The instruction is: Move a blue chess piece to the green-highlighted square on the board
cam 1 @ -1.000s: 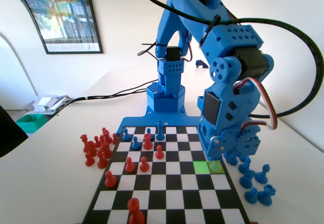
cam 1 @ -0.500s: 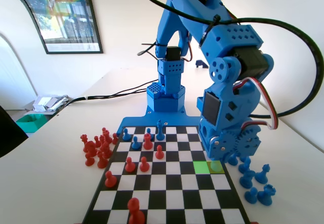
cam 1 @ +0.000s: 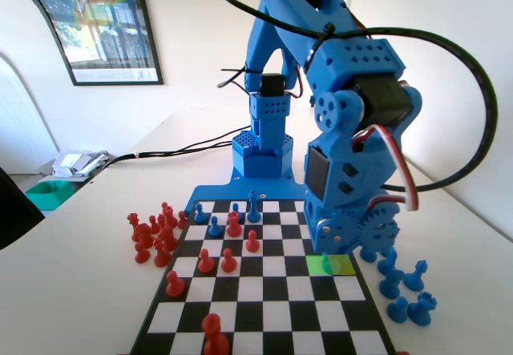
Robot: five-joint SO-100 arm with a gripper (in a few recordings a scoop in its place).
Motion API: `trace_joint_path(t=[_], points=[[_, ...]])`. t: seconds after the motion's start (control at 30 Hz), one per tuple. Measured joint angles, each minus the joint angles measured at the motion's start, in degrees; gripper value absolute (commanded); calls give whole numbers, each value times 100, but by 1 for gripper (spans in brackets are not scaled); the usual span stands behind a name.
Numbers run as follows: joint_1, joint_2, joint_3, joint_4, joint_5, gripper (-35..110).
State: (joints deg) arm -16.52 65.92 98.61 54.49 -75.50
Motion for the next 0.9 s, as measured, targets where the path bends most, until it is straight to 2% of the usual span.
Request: trace_joint_path(t=[0.6, 0.9], points=[[246, 229, 457, -211, -264, 1], [255, 229, 457, -334, -281, 15]])
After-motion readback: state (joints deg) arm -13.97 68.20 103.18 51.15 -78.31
